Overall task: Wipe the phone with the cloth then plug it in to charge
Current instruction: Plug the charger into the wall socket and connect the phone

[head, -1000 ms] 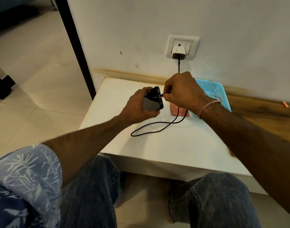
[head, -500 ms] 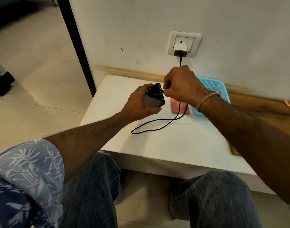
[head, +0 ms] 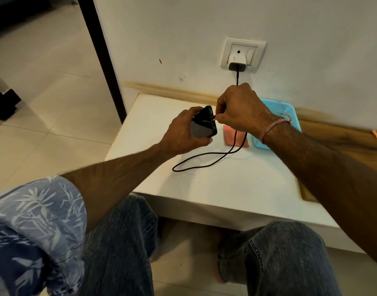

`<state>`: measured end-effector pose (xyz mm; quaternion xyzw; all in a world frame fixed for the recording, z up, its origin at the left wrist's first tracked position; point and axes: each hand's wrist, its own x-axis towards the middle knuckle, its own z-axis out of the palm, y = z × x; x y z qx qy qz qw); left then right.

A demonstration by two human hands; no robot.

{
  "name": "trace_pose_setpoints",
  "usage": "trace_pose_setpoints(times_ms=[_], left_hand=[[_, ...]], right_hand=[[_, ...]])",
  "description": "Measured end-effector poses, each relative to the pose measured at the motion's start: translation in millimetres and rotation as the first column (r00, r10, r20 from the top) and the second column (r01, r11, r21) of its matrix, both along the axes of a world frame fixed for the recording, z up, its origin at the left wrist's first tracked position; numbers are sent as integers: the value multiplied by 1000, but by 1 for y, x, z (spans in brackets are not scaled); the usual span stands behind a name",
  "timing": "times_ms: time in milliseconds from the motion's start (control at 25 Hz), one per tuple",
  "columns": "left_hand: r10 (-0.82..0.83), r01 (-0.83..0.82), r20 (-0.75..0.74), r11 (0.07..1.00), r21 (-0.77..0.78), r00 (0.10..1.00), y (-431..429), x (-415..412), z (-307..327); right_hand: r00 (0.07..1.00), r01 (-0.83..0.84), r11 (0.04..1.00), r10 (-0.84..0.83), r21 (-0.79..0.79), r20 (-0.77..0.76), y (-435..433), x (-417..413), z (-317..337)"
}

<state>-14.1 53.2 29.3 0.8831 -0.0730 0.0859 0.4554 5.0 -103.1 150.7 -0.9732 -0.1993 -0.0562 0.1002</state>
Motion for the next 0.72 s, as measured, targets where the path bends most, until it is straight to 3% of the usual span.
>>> trace_pose_setpoints(times_ms=[400, 560, 720], left_hand=[[-56, 55, 10, 997, 50, 998, -2, 3, -1], [-182, 178, -12, 940, 292, 983, 11, 8, 0], [-282, 335, -182, 753, 566, 942, 28, 19, -1]], right_hand=[[999, 50, 998, -50, 39, -19, -18, -3, -8], [991, 106, 990, -96, 97, -98, -31, -15, -25], [971, 144, 989, -134, 35, -198, -29, -19, -66]])
